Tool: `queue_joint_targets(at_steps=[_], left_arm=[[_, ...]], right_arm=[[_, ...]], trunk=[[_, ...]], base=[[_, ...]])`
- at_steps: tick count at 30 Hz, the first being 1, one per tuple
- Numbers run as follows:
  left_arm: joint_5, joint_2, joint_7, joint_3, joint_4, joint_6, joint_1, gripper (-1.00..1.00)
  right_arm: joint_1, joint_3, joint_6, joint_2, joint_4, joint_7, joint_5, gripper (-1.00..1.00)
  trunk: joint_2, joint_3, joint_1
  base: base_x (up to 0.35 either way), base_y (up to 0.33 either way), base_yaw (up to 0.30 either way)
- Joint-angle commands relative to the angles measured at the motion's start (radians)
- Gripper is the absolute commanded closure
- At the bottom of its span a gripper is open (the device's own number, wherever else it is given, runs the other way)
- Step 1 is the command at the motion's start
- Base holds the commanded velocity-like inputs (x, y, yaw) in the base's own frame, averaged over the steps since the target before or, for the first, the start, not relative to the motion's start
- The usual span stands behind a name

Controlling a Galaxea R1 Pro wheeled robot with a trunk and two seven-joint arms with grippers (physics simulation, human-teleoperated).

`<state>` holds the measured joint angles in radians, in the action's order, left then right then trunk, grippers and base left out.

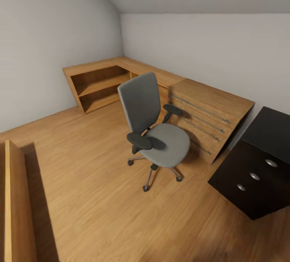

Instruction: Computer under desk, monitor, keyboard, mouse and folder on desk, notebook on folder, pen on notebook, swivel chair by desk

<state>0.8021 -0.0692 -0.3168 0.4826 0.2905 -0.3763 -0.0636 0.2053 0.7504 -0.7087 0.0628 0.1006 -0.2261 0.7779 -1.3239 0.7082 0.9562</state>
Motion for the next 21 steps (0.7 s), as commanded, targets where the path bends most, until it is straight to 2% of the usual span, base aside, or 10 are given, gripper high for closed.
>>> queue_joint_targets(at_steps=[1, 8, 21], left_arm=[[0.004, 0.001, -0.007, 0.010, -0.007, -0.018, -0.001, -1.00], [0.001, 0.010, -0.006, 0.017, -0.021, -0.040, -0.001, -1.00], [0.000, 0.014, 0.034, 0.016, -0.023, -0.048, -0.001, -1.00]], right_arm=[[0.000, 0.010, 0.000, 0.000, -0.003, -0.009, 0.001, -1.00], [0.001, 0.010, -0.001, -0.002, -0.016, -0.009, 0.001, -1.00], [0.000, 0.011, -0.004, 0.001, -0.021, -0.009, -0.003, -1.00]], trunk=[[0.000, 0.001, 0.000], [0.000, -0.001, 0.000], [0.000, -0.015, 0.000]], base=[[0.000, 0.000, 0.142], [0.000, 0.000, 0.110], [0.000, 0.000, 0.016]])
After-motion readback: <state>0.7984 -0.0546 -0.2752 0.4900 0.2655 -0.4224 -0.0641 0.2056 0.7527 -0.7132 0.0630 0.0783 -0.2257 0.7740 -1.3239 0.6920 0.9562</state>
